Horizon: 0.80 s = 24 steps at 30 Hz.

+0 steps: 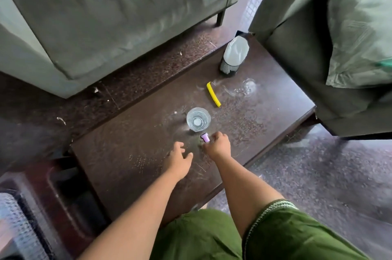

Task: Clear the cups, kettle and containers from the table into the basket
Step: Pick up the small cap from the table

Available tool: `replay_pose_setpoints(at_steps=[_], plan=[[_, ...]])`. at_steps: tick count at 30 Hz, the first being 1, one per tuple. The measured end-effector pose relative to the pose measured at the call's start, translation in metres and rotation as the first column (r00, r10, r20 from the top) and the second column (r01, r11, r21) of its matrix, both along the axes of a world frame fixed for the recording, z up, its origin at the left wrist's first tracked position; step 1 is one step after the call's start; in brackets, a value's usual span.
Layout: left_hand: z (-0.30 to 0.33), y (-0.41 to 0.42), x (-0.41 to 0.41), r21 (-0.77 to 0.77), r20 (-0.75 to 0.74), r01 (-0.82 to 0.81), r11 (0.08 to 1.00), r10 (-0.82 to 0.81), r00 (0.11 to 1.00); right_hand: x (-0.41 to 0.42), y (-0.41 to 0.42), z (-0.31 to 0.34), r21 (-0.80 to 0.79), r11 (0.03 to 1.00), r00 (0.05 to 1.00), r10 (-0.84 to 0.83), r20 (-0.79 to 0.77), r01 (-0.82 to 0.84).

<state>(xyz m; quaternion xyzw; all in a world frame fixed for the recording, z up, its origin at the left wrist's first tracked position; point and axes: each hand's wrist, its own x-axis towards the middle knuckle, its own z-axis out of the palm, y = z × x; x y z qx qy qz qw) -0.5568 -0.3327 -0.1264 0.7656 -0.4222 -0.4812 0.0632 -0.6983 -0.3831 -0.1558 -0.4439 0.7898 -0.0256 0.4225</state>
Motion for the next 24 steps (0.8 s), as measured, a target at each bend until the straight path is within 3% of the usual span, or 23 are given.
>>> replay_pose_setpoints(at_steps=[5,13,18,24], plan=[[-0.016,0.0,0.007,-0.157,0.001,-0.155,0.975,0.157,0.988,0.011,-0.008,-0.029,-0.059,0.995,0.995,0.083,-0.062,-0.087],[-0.024,0.022,0.03,-0.108,0.004,-0.241,0.965,0.243,0.97,0.03,0.011,-0.029,0.02,0.99,0.986,0.143,-0.084,-0.142],[0.002,0.046,0.075,-0.129,0.017,-0.306,0.943,0.31,0.95,0.1,0.059,0.005,0.116,0.981,0.987,0.148,0.069,-0.155],[0.056,0.096,0.172,-0.292,0.145,-0.422,0.858,0.476,0.867,0.227,0.086,0.069,-0.031,0.895,0.869,0.441,0.225,-0.446]])
